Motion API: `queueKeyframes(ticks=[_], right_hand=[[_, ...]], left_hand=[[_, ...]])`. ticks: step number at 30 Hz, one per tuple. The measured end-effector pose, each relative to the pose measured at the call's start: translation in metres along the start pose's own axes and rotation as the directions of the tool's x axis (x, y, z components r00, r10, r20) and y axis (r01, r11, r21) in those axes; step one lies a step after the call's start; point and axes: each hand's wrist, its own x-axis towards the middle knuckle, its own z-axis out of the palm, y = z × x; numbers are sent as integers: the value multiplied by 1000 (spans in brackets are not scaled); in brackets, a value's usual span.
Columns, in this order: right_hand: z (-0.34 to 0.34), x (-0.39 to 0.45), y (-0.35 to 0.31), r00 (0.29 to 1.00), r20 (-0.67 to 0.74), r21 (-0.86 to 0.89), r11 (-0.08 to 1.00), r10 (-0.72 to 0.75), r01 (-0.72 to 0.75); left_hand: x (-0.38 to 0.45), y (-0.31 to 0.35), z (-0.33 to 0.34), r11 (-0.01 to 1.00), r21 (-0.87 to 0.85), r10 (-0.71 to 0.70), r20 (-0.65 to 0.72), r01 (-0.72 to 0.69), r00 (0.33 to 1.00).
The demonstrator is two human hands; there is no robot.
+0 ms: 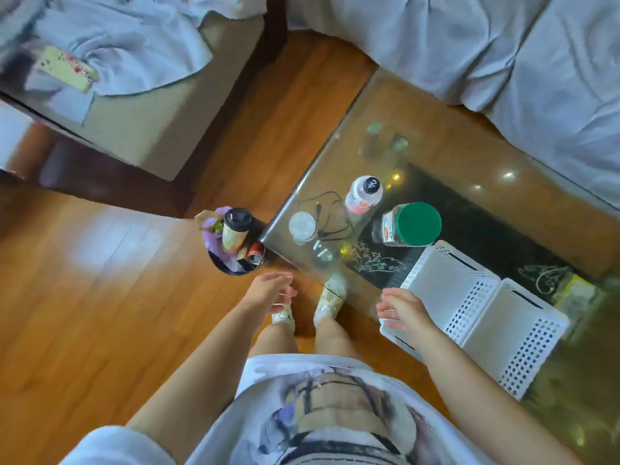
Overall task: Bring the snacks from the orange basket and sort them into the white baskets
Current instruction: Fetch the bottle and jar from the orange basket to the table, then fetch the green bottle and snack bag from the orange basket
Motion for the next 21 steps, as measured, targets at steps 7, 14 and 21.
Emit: queueKeyframes(ticks=[7, 14, 21], right_hand=[[89, -41, -12, 992, 102, -420, 901, -74, 110], [231, -96, 4, 962, 243, -669, 696, -128, 261], [368, -150, 56, 930, 349, -783, 511, -110, 355]], left_hand=[[-63, -105, -80, 945, -326, -82, -129, 36, 988], [-113, -257, -163, 686, -727, -268, -237, 12, 934], [-156, -423, -222, 270, -962, -536, -191, -48, 822]])
